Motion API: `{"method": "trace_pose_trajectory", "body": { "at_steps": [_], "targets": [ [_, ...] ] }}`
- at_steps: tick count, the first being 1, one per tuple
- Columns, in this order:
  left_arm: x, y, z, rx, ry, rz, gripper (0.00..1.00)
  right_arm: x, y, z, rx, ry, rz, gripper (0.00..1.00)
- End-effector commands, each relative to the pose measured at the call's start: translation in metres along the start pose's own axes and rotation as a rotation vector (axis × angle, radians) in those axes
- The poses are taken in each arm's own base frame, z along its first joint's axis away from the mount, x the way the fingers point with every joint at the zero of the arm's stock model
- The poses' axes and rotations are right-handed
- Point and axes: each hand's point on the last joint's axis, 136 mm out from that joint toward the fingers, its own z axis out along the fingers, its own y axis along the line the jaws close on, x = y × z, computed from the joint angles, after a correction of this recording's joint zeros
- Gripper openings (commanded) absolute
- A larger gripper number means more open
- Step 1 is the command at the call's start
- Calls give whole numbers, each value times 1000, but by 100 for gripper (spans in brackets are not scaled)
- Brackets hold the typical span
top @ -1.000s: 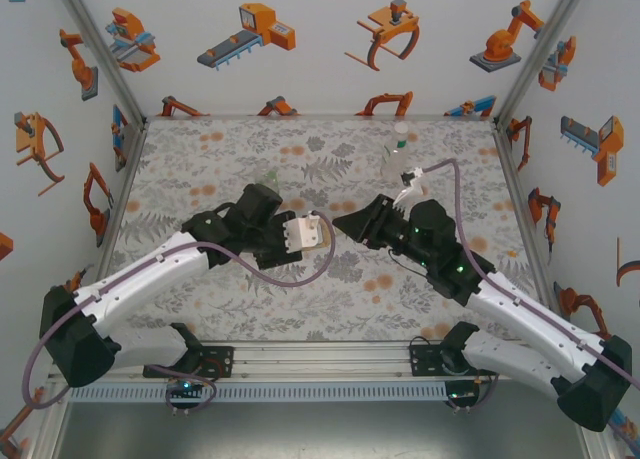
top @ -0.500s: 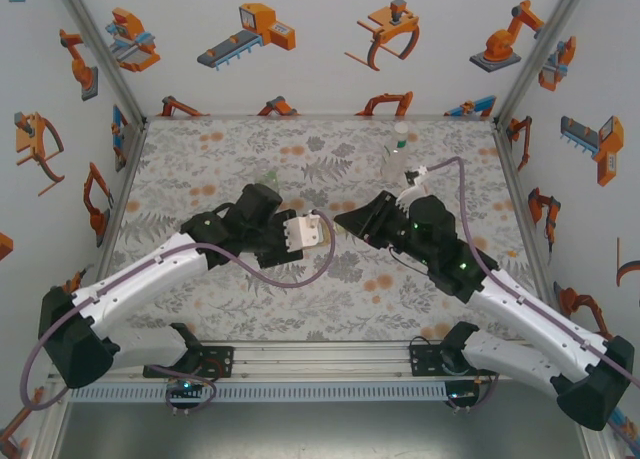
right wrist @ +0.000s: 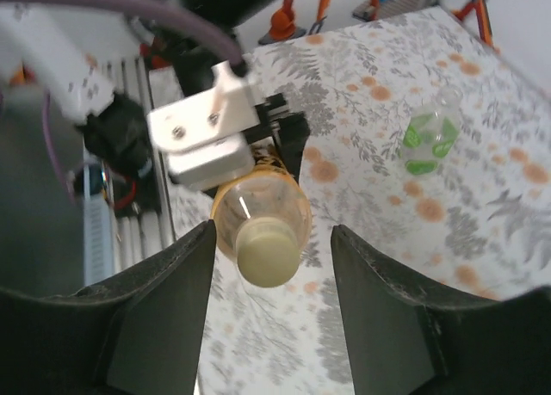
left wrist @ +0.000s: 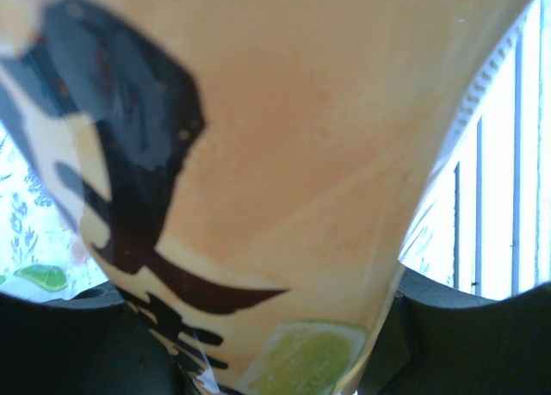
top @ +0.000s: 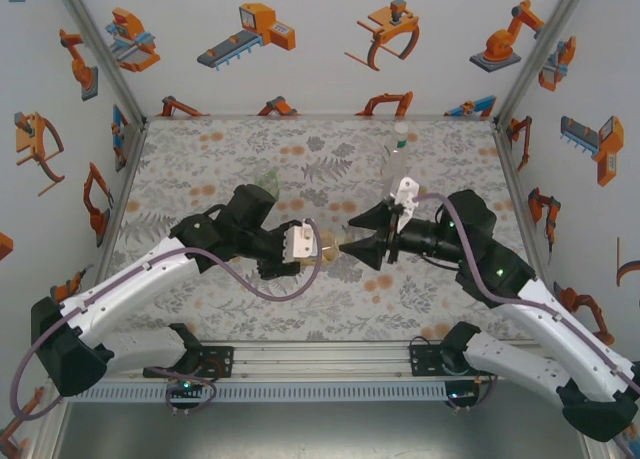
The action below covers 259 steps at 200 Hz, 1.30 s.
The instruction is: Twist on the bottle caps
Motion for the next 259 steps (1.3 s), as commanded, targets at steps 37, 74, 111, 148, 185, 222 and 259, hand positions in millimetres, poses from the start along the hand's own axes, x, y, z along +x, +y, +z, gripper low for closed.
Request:
{"method": "trace_pose_trajectory", "body": {
  "at_steps": [37,74,111,148,185,222,259],
  "targets": [
    [-12,-19,-5,116,-41,34,0,17,39,-4,-288,120,-397,53],
    [-13,-20,-4,124,-38,34,0,17,38,-2,-288,114,-424,50],
    [-15,-21,-5,133,-47,34,0,16,40,-3,-291,94,-433,43],
    [-16,-21,-5,133,-50,37,0,14,41,-5,-281,76,-434,42],
    [-17,-21,-4,140,-53,35,0,13,41,-2,-285,54,-429,42],
    [-17,-21,-5,133,-53,38,0,15,39,2,-289,59,-423,42],
    [-16,-21,-5,133,-48,35,0,14,40,2,-294,54,-424,31]
  ]
}}
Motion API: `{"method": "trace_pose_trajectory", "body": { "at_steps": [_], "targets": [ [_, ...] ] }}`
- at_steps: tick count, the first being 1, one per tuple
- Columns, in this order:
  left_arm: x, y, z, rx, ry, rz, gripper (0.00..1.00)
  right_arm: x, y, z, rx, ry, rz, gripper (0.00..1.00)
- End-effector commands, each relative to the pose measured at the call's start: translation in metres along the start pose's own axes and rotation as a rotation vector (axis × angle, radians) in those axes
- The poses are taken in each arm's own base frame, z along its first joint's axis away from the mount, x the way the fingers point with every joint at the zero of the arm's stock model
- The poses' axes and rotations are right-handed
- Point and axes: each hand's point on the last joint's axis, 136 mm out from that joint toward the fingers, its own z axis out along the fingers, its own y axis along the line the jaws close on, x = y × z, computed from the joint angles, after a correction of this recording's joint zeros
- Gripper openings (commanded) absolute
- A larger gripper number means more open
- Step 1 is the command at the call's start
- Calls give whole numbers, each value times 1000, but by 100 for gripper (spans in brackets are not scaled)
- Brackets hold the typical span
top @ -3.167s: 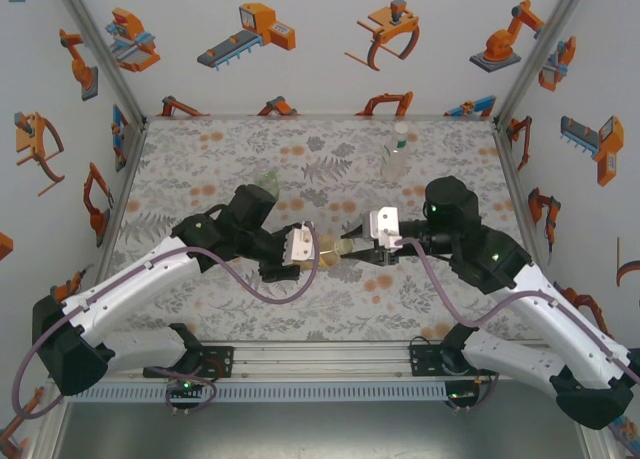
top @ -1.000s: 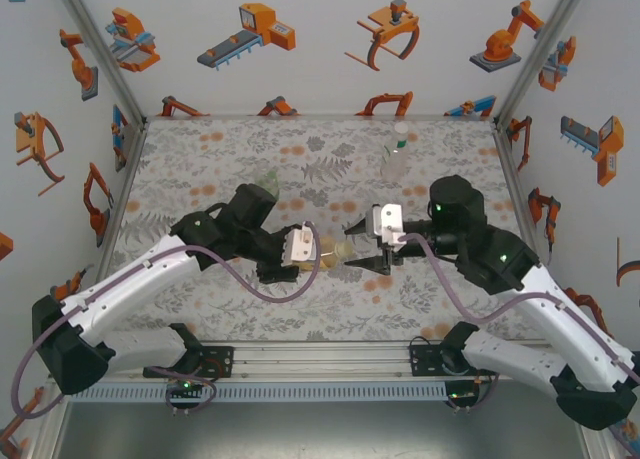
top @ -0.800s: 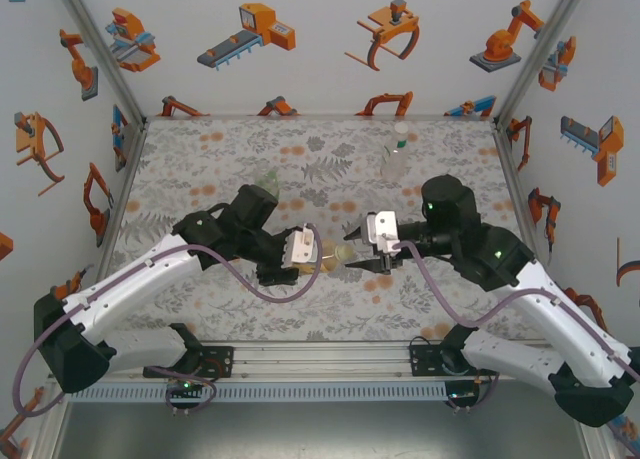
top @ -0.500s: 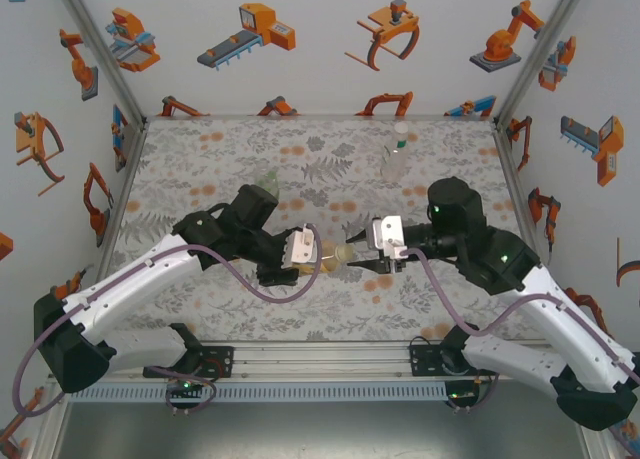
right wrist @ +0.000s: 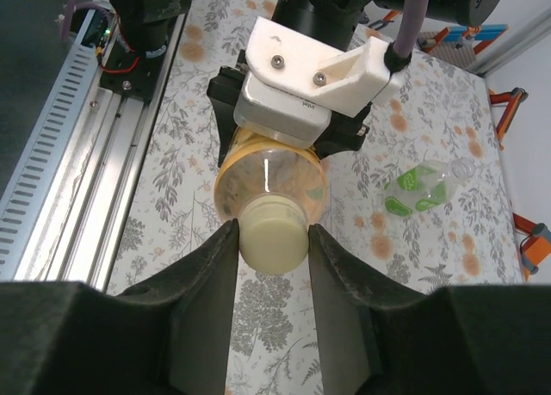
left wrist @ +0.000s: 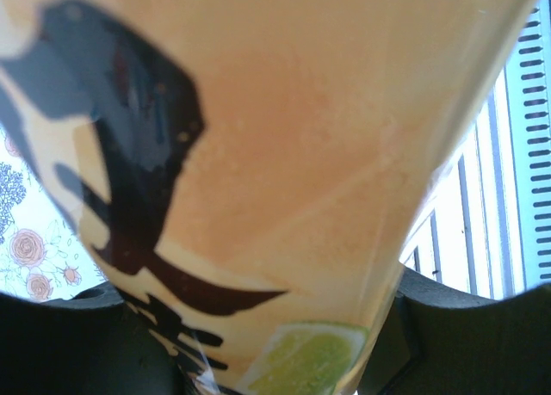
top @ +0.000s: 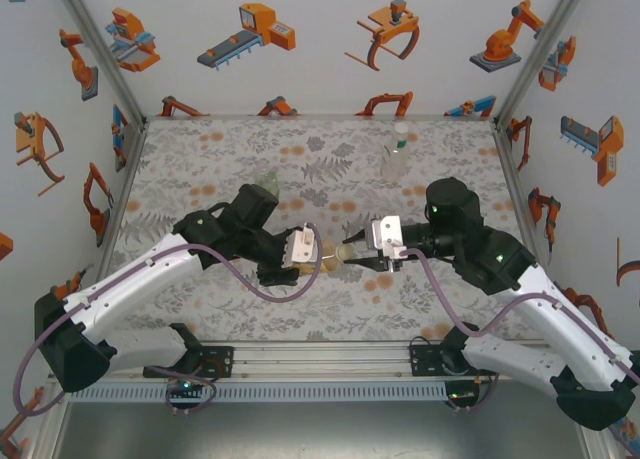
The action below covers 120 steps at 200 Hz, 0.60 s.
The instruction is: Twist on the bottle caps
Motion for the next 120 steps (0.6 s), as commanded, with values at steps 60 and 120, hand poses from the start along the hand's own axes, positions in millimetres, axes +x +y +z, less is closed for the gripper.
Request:
{"method": "trace_pose_trajectory", "body": {
  "at_steps": [60,120],
  "targets": [
    [-11,7,-7,-46,-22,36,0,0,-8,2,36,-7,119,0],
    [-2,38,-15,-243,25,25,0,25,-49,8,276,-34,548,0]
  ]
}}
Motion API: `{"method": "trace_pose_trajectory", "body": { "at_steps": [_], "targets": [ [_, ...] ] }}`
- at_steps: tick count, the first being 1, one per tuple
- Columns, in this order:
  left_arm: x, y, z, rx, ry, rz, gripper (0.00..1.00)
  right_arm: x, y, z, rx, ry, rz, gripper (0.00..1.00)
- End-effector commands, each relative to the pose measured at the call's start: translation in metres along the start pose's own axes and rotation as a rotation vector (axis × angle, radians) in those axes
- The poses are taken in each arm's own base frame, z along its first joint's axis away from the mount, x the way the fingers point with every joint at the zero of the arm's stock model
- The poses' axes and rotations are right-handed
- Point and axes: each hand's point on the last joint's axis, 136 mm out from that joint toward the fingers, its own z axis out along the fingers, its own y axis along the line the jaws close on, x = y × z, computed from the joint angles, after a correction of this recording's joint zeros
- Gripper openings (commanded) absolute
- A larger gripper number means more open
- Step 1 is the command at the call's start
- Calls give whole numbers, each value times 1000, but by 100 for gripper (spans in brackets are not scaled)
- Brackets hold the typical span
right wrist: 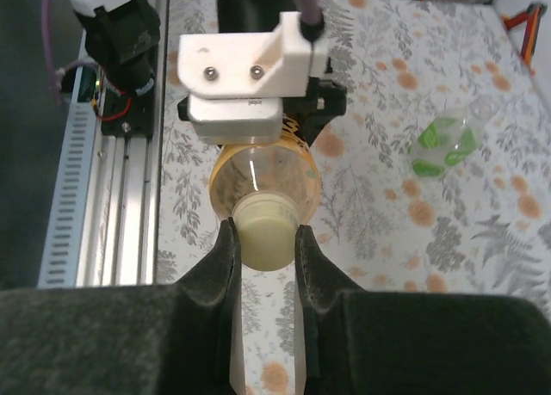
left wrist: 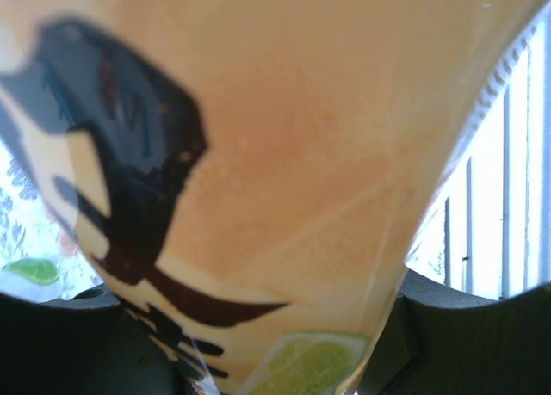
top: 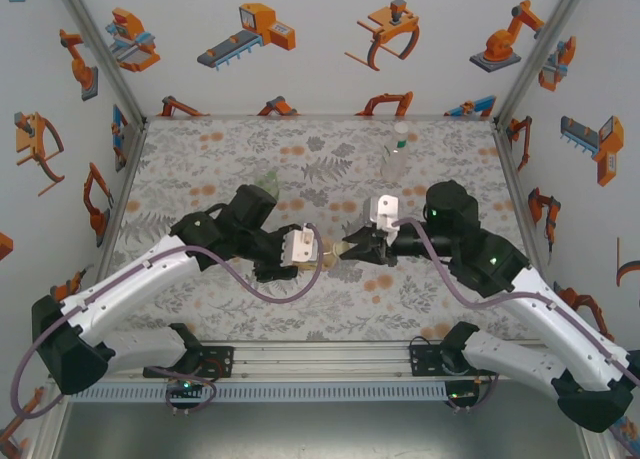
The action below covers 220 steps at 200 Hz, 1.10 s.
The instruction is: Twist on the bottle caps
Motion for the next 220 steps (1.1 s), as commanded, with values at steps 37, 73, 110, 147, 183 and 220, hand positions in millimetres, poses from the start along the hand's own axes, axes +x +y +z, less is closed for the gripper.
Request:
{"method": "trace_pose_trajectory", "body": {
  "at_steps": [37,73,110,147,183,220],
  "targets": [
    [-11,38,-12,-227,-34,0,0,13,-58,7,297,-95,591,0],
    [1,55,-12,-313,33,-23,0,46,-83,1,488,-96,1056,0],
    [17,73,-11,-402,120,-62,0,73,-83,11,518,-108,1439,0],
    [14,72,-10,-390,112,-69,0,76,-83,21,499,-55,1455,0],
    [9,64,-8,-344,85,-58,0,67,-87,18,507,-59,1350,8],
    [-2,46,-3,-235,21,-37,0,37,-85,3,478,-51,1103,36]
  ]
}}
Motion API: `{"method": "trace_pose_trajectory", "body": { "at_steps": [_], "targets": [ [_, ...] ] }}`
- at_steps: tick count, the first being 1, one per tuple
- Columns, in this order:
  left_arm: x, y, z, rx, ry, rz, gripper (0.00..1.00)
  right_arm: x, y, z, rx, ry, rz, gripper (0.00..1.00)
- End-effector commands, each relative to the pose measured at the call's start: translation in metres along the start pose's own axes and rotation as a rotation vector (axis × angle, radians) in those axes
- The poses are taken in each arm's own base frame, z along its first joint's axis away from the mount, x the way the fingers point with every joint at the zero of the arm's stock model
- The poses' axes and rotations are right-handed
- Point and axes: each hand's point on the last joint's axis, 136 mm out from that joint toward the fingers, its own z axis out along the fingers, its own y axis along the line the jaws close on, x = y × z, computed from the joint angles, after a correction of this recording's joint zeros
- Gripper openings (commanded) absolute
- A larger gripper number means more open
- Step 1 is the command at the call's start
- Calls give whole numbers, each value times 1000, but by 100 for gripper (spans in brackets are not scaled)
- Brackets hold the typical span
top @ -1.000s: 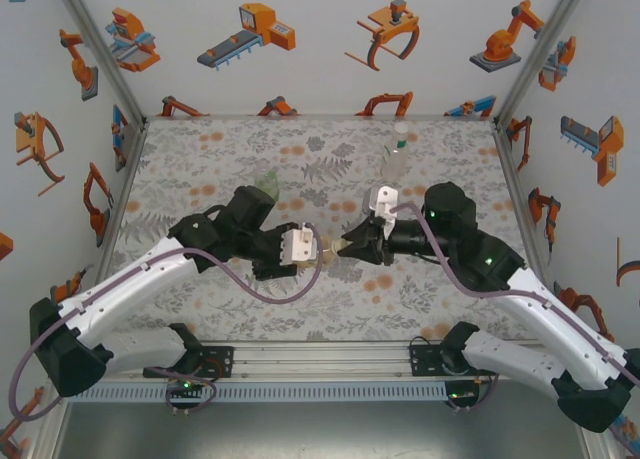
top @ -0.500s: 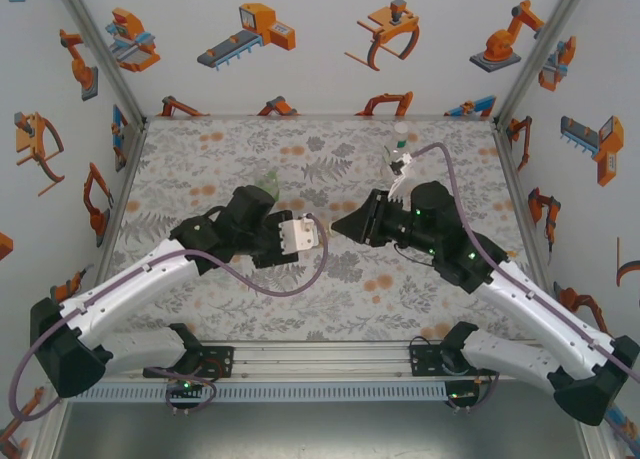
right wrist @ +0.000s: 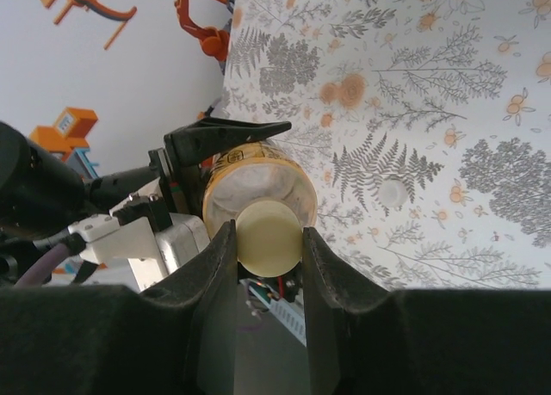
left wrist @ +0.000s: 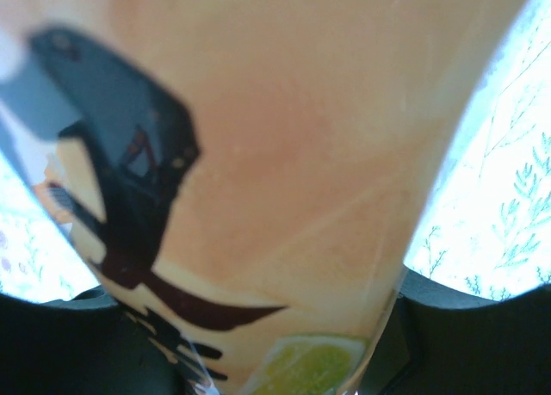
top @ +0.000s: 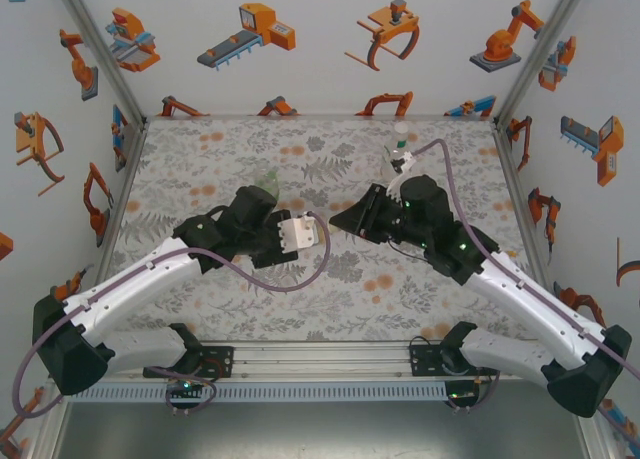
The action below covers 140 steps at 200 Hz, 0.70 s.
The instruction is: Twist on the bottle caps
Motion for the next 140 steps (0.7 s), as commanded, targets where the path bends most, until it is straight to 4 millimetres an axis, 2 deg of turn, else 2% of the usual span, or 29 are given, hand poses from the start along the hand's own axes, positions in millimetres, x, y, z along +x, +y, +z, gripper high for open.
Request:
{"method": "trace_pose_trajectory", "body": {
  "at_steps": [1,14,49,77,90,115,140],
  "targets": [
    [-35,-7,-10,65,-157,18,0,-2,23,-16,-54,8,-193,37],
    [-38,-14,-10,106,-173,28,0,-5,36,-26,-96,-4,-290,45],
    [-43,-36,-15,247,-200,49,0,1,66,-50,-243,-32,-660,52],
    [-51,-56,-25,366,-258,68,0,23,85,-68,-421,-44,-991,53],
    [-54,-64,-30,411,-285,75,0,40,93,-79,-528,-25,-1150,54],
    [-56,-72,-35,457,-310,83,0,70,93,-93,-686,14,-1387,55],
    [-54,-72,-33,464,-289,78,0,77,91,-96,-725,20,-1499,55]
  ]
}}
